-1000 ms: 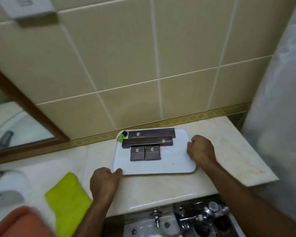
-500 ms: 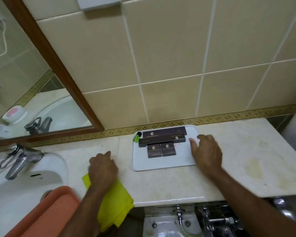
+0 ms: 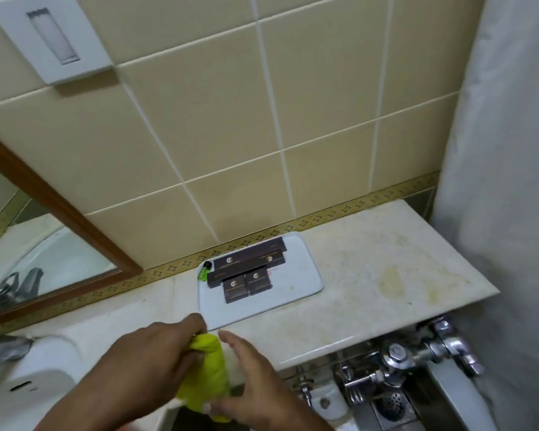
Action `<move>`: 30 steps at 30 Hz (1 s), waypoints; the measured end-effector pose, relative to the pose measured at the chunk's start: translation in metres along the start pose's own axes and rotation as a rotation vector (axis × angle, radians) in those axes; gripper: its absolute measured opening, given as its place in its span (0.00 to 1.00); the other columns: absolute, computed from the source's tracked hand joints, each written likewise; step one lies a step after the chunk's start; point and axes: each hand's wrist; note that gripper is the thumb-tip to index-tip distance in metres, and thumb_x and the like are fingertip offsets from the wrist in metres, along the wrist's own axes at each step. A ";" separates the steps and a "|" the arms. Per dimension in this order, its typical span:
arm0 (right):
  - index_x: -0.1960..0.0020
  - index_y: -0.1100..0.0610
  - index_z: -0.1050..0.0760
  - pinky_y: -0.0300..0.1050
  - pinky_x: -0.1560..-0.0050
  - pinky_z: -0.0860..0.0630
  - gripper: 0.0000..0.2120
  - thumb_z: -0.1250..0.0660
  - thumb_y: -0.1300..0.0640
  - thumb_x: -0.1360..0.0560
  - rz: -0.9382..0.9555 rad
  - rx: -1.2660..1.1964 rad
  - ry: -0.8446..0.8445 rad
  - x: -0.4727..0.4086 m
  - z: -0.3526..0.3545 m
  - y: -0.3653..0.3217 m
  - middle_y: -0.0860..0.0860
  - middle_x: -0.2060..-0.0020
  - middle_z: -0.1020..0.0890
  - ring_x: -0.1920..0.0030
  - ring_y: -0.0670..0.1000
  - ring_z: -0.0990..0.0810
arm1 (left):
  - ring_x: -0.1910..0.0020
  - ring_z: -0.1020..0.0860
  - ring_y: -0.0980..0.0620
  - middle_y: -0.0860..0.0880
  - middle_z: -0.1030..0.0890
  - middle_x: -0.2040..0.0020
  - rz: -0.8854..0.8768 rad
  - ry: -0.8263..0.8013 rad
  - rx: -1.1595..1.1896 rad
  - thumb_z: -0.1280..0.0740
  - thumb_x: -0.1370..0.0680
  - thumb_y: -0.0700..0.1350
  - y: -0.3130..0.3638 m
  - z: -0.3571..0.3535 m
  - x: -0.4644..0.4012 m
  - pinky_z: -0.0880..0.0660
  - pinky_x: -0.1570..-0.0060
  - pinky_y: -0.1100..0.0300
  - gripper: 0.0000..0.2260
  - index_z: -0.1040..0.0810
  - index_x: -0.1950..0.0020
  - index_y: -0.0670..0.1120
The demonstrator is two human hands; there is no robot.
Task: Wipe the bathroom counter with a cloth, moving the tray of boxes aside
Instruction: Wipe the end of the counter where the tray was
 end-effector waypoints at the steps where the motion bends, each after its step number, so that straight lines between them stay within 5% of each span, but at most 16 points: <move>1: 0.31 0.41 0.30 0.51 0.33 0.27 0.35 0.22 0.43 0.35 0.011 -0.113 -0.009 0.008 0.011 -0.003 0.45 0.34 0.22 0.35 0.44 0.25 | 0.52 0.24 0.55 0.58 0.23 0.55 -0.049 0.045 0.001 0.43 0.24 0.62 0.019 0.011 -0.004 0.24 0.52 0.56 0.11 0.37 0.44 0.63; 4: 0.43 0.46 0.21 0.61 0.46 0.20 0.24 0.21 0.44 0.37 -0.023 -0.227 0.223 0.033 0.045 -0.003 0.53 0.49 0.14 0.48 0.53 0.15 | 0.53 0.23 0.57 0.60 0.20 0.53 -0.177 0.166 0.126 0.41 0.27 0.65 0.052 0.029 -0.038 0.23 0.54 0.54 0.15 0.32 0.41 0.64; 8: 0.51 0.43 0.26 0.54 0.58 0.19 0.17 0.26 0.40 0.36 -0.064 -0.104 0.682 0.060 0.107 0.004 0.51 0.60 0.14 0.61 0.50 0.16 | 0.53 0.21 0.56 0.57 0.17 0.51 -0.278 0.215 0.305 0.33 0.26 0.60 0.103 0.017 -0.126 0.23 0.52 0.55 0.14 0.22 0.45 0.56; 11: 0.51 0.49 0.26 0.51 0.56 0.22 0.10 0.30 0.46 0.27 -0.161 0.189 0.784 0.051 0.160 0.023 0.50 0.58 0.17 0.56 0.55 0.19 | 0.49 0.19 0.49 0.51 0.16 0.48 -0.227 0.336 0.375 0.33 0.25 0.57 0.137 -0.019 -0.192 0.23 0.50 0.54 0.15 0.21 0.42 0.52; 14: 0.50 0.57 0.23 0.54 0.54 0.25 0.06 0.34 0.59 0.27 -0.257 0.952 0.886 0.027 0.191 0.042 0.58 0.55 0.18 0.53 0.63 0.22 | 0.42 0.22 0.42 0.44 0.19 0.42 -0.042 0.423 0.270 0.44 0.21 0.58 0.143 -0.062 -0.226 0.27 0.43 0.50 0.21 0.26 0.36 0.46; 18: 0.35 0.64 0.25 0.62 0.35 0.35 0.23 0.37 0.59 0.28 -0.035 1.223 0.779 -0.005 0.190 0.059 0.64 0.35 0.24 0.35 0.67 0.26 | 0.26 0.37 0.33 0.32 0.32 0.28 0.135 0.451 0.064 0.52 0.20 0.58 0.124 -0.123 -0.232 0.49 0.27 0.42 0.33 0.33 0.29 0.32; 21: 0.29 0.65 0.32 0.62 0.27 0.43 0.29 0.44 0.48 0.24 -0.018 1.237 0.484 -0.017 0.171 0.071 0.63 0.28 0.30 0.27 0.65 0.34 | 0.23 0.45 0.35 0.32 0.40 0.24 0.113 0.472 0.054 0.53 0.20 0.55 0.118 -0.147 -0.234 0.49 0.25 0.40 0.32 0.39 0.26 0.32; 30: 0.26 0.56 0.34 0.61 0.28 0.39 0.29 0.47 0.46 0.24 0.061 1.356 0.288 -0.083 0.256 0.073 0.56 0.26 0.31 0.26 0.60 0.35 | 0.22 0.49 0.36 0.33 0.43 0.23 0.070 0.488 0.040 0.54 0.20 0.54 0.108 -0.161 -0.246 0.52 0.24 0.40 0.32 0.43 0.24 0.33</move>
Point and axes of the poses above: each hand's wrist, its own x-axis away from the middle knuckle, its own z-axis out of the back of the hand, y = z × x
